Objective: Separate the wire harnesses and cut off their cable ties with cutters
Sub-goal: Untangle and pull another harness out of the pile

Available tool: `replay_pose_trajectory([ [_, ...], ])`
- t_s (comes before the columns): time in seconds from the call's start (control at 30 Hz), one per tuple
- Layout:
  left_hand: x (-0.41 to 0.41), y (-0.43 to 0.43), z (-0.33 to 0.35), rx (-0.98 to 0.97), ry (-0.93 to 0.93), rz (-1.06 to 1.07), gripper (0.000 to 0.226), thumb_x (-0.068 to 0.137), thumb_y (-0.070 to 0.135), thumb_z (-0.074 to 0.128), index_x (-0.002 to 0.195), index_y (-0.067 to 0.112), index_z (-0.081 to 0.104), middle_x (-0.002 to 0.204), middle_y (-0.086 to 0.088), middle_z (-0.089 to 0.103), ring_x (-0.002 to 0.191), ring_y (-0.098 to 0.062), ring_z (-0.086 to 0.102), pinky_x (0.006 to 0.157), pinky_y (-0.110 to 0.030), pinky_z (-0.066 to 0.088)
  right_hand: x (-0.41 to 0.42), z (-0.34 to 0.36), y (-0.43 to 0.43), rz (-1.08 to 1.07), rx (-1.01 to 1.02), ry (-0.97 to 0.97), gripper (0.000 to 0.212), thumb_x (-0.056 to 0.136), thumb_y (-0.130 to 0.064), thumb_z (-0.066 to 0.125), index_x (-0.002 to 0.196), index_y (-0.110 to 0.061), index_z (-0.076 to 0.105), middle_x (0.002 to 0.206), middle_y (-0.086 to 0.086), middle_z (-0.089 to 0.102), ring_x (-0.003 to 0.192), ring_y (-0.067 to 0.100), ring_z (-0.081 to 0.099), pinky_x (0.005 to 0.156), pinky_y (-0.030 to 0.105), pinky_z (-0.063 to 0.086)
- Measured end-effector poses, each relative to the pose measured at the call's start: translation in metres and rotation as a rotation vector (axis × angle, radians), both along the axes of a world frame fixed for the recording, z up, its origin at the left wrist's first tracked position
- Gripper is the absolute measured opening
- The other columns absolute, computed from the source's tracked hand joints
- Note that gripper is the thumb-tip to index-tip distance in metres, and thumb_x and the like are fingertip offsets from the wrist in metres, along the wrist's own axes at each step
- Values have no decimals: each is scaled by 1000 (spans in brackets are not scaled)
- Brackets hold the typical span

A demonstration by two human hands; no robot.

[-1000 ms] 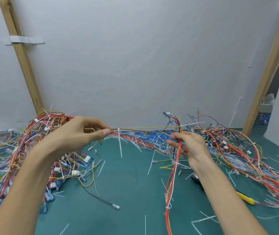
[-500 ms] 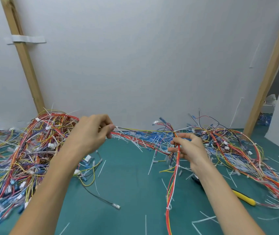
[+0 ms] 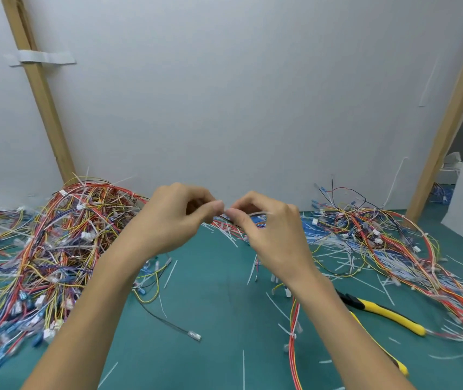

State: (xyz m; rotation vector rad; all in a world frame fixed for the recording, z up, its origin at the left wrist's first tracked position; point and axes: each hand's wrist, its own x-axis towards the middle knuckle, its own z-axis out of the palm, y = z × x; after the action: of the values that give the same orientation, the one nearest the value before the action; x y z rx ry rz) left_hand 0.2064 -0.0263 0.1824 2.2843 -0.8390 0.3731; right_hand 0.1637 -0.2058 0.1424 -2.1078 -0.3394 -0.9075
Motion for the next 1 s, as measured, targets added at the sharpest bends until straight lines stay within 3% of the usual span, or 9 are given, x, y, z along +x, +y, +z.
replay_pose_trajectory([
  [0.17, 5, 14, 2, -129, 185, -86, 29, 105, 18, 47, 99, 23, 75, 69, 16, 66, 61, -8, 48, 61, -25, 39, 2, -1, -13, 83, 33, 156, 3, 85, -20, 79, 86, -22, 77, 78, -12, 73, 73, 3, 66, 69, 18, 50],
  [0.3, 5, 19, 4, -75, 149, -78, 18, 101, 24, 57, 100, 31, 74, 79, 16, 71, 72, -2, 61, 64, -15, 42, 3, -2, -15, 106, 58, 186, 12, 84, -17, 80, 78, -26, 76, 77, -13, 73, 69, 4, 68, 70, 28, 54],
  [0.37, 4, 19, 2, -21, 125, -64, 8, 95, 32, 66, 101, 34, 70, 84, 13, 69, 73, -3, 61, 67, -18, 44, 5, -2, -16, 90, 53, 172, 12, 84, -20, 80, 77, -28, 75, 73, -10, 73, 66, 5, 68, 67, 27, 54],
  [0.47, 0, 15, 1, 44, 81, -86, 26, 83, 54, 69, 100, 37, 58, 91, 24, 60, 66, -1, 52, 63, -11, 41, 6, -6, -16, 62, 52, 145, 12, 86, -24, 78, 75, -29, 74, 67, -7, 71, 61, 6, 66, 61, 25, 51],
  [0.57, -5, 13, 2, 93, 16, -74, 32, 76, 66, 63, 85, 36, 61, 92, 27, 57, 77, 8, 54, 68, -4, 37, 7, -7, -15, 40, 70, 124, 16, 87, -26, 77, 73, -31, 71, 63, -8, 68, 59, 11, 66, 61, 32, 53],
  [0.7, -5, 10, 4, 142, -109, -60, 18, 90, 42, 68, 76, 30, 65, 100, 10, 64, 79, -7, 55, 75, -23, 44, 8, -6, -16, 36, 67, 89, 20, 87, -28, 77, 70, -35, 69, 64, -10, 67, 59, 14, 65, 59, 32, 50],
  [0.83, -8, 10, 7, 156, -137, -113, 21, 98, 21, 58, 77, 20, 62, 106, 11, 65, 78, 2, 57, 69, -10, 38, 10, -11, -14, 55, -28, 60, 12, 86, -23, 78, 76, -20, 74, 70, -12, 66, 63, 9, 64, 63, 25, 50],
  [0.9, -8, 14, 8, 114, -45, -137, 23, 100, 18, 52, 79, 27, 57, 96, 12, 70, 69, -4, 57, 65, -17, 40, 14, -16, -17, 58, -60, 54, 9, 86, -17, 78, 78, -13, 75, 75, -13, 66, 66, 6, 64, 67, 23, 50],
  [1.0, -5, 30, 12, -73, 157, -171, 23, 98, 33, 49, 77, 33, 58, 74, 9, 66, 65, -19, 51, 66, -41, 41, 18, -25, -32, 13, -40, 90, 9, 85, -17, 79, 80, -11, 76, 79, -8, 70, 70, 6, 64, 70, 22, 49],
])
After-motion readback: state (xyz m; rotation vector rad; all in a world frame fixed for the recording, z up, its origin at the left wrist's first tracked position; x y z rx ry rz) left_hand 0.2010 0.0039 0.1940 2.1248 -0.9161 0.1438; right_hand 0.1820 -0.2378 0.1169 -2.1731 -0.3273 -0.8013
